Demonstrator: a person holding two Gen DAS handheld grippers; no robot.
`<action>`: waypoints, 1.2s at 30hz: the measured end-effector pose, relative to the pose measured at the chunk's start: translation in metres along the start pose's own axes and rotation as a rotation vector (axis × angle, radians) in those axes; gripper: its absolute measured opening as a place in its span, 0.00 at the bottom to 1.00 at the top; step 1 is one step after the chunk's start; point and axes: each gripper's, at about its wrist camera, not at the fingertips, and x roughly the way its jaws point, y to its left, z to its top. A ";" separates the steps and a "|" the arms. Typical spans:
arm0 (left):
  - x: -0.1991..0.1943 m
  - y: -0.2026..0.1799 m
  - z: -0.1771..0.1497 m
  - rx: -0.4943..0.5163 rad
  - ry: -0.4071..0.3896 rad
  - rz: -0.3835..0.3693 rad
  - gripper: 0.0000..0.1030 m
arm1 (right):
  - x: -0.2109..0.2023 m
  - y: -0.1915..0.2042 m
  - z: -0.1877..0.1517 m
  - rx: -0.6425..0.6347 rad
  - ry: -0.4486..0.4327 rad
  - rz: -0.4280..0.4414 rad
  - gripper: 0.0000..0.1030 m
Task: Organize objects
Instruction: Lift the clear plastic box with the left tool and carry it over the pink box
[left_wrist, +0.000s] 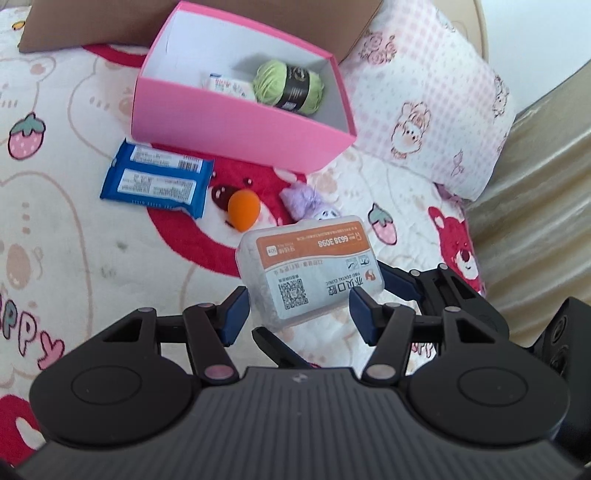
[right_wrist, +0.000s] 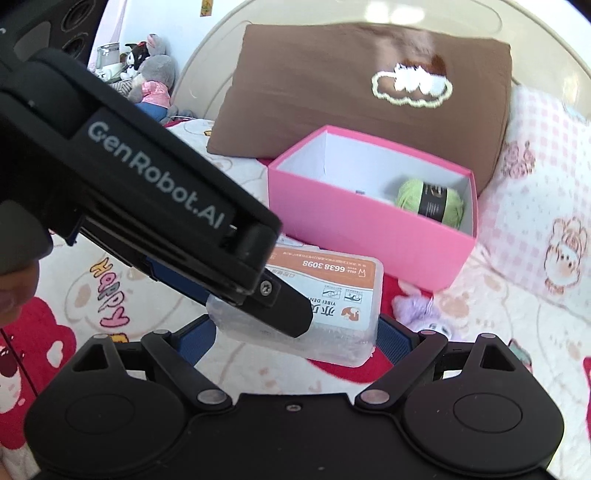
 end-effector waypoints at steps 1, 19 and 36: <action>-0.003 -0.001 0.002 0.000 -0.006 -0.001 0.55 | -0.004 0.002 0.005 -0.003 -0.003 0.001 0.91; -0.036 -0.001 0.064 0.035 -0.074 0.027 0.55 | 0.001 0.002 0.072 -0.074 -0.080 -0.022 0.91; 0.004 0.017 0.177 -0.065 -0.068 0.062 0.55 | 0.071 -0.052 0.143 -0.096 -0.086 0.021 0.89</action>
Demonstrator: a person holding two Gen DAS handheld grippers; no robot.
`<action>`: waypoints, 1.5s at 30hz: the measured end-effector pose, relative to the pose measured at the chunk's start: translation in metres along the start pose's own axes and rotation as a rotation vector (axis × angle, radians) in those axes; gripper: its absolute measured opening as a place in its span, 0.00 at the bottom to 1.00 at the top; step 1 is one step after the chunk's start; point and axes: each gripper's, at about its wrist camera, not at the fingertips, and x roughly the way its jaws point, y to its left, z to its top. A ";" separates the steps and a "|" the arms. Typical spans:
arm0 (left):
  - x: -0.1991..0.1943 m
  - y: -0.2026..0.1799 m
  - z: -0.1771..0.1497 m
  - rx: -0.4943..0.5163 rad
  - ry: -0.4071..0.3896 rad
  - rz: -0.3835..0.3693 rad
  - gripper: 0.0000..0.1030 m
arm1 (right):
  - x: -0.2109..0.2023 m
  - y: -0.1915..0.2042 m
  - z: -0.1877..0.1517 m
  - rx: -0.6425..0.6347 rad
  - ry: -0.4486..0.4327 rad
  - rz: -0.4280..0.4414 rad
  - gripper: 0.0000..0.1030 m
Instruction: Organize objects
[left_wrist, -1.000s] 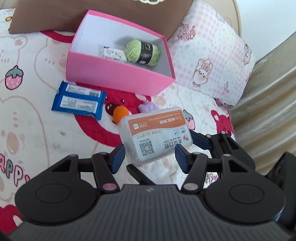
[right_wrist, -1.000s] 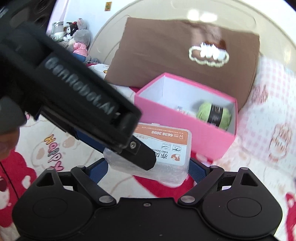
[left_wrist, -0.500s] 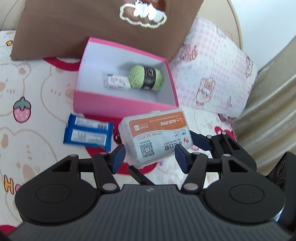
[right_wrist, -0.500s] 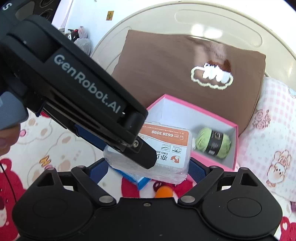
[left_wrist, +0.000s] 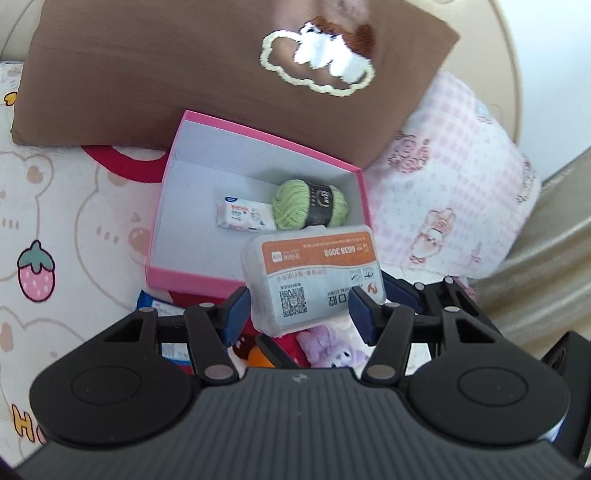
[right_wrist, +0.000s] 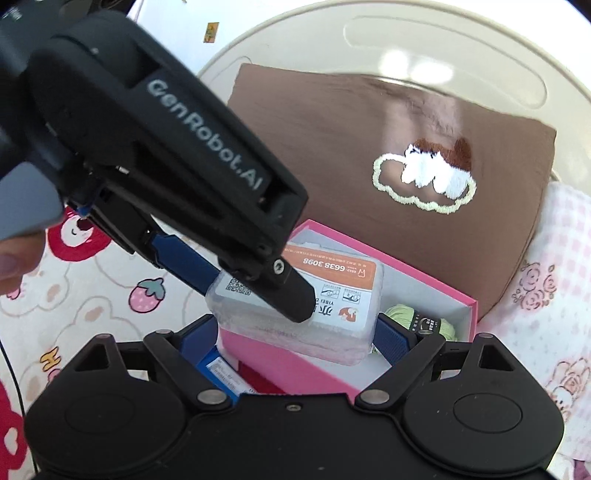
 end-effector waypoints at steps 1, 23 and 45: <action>0.006 0.000 0.005 0.007 0.006 0.005 0.55 | 0.005 -0.005 0.001 0.010 0.003 0.002 0.88; 0.136 0.012 0.045 -0.039 0.124 0.084 0.55 | 0.113 -0.090 -0.018 0.353 0.246 0.119 0.87; 0.186 0.056 0.044 -0.100 0.200 0.115 0.49 | 0.169 -0.104 -0.043 0.456 0.316 0.177 0.75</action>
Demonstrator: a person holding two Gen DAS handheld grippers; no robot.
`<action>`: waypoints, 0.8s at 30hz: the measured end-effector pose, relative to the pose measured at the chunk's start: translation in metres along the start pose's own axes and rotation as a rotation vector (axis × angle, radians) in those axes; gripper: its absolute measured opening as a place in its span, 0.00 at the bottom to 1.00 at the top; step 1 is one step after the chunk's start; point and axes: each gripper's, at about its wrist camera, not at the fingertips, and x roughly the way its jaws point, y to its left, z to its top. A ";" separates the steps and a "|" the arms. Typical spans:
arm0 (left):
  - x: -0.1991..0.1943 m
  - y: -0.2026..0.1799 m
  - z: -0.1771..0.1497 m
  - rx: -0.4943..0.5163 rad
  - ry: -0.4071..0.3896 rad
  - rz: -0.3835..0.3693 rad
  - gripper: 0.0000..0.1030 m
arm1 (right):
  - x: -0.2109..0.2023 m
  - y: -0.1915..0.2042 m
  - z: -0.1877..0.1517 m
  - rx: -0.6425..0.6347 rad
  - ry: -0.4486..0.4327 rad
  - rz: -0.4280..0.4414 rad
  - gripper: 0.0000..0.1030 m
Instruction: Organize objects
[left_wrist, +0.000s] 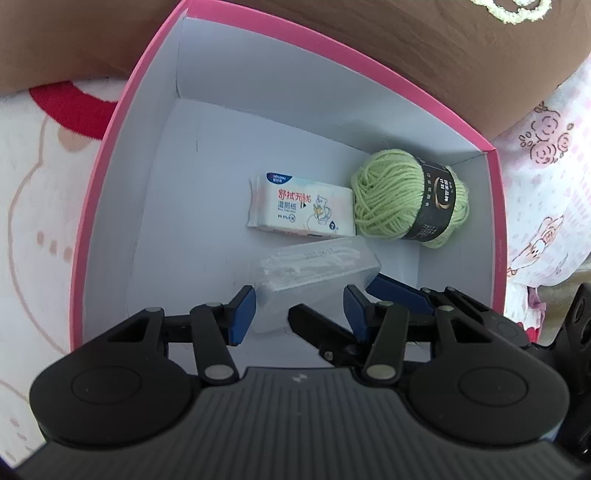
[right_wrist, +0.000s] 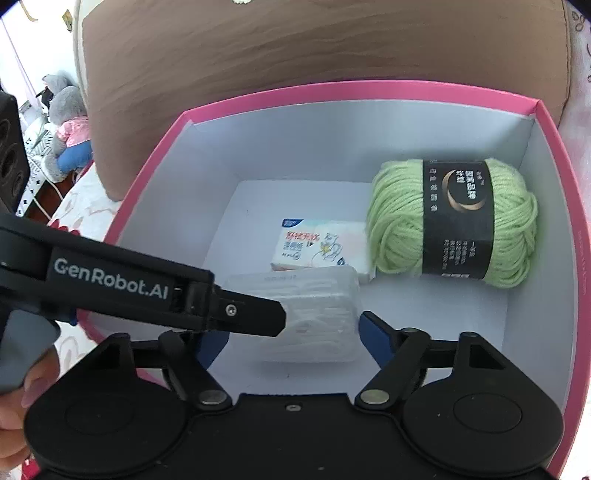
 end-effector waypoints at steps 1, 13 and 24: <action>0.000 0.000 0.000 0.006 -0.001 0.000 0.49 | 0.001 0.000 0.000 -0.008 0.001 -0.006 0.73; 0.000 0.000 -0.002 0.002 -0.042 0.042 0.49 | -0.001 -0.020 0.007 0.166 0.063 0.051 0.51; 0.020 0.008 -0.010 -0.053 -0.041 0.044 0.45 | 0.006 -0.024 0.001 0.136 0.036 -0.010 0.37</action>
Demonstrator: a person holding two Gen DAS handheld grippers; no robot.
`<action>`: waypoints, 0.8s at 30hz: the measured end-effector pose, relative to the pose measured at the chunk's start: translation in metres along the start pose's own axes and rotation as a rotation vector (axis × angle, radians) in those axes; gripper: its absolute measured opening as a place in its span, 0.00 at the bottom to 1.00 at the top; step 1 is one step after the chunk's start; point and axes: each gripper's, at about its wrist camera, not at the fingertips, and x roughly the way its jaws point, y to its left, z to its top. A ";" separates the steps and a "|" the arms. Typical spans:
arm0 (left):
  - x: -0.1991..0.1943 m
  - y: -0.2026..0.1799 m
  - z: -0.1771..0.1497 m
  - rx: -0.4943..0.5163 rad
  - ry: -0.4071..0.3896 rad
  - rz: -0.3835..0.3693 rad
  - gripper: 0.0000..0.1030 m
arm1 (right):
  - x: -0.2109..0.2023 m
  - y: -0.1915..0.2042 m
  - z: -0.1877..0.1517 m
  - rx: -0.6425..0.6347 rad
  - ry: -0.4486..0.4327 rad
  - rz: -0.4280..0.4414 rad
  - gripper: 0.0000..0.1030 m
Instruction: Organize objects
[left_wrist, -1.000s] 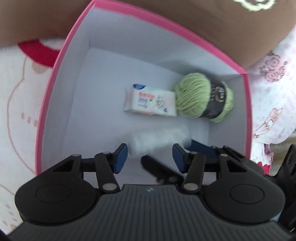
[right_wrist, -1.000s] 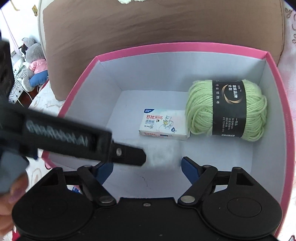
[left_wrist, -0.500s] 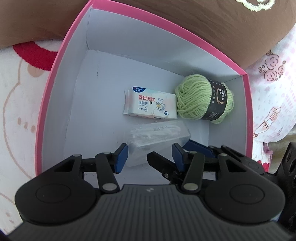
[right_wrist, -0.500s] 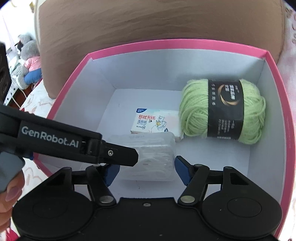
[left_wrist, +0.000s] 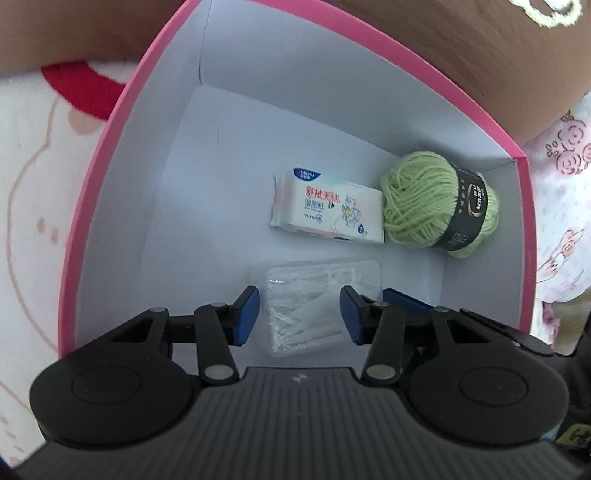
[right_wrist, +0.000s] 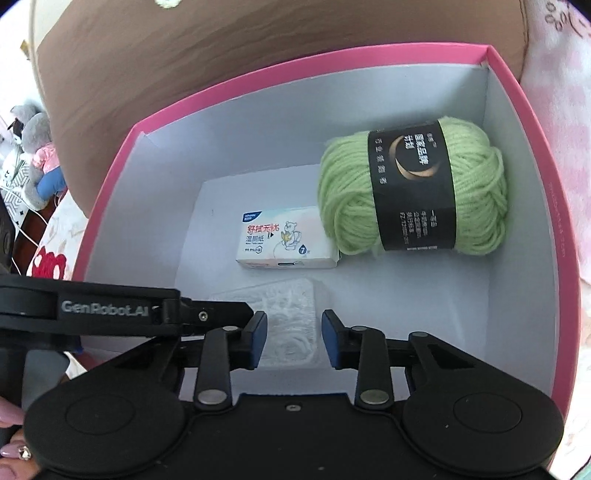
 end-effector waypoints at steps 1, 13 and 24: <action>0.001 -0.001 0.000 0.002 -0.004 0.005 0.45 | 0.001 0.001 0.000 -0.011 -0.002 -0.007 0.36; 0.003 -0.009 0.007 -0.006 -0.046 0.034 0.46 | 0.003 0.008 0.016 0.038 0.058 -0.070 0.37; -0.016 -0.013 -0.003 0.044 -0.095 0.089 0.50 | -0.006 0.021 0.011 -0.112 -0.046 -0.113 0.32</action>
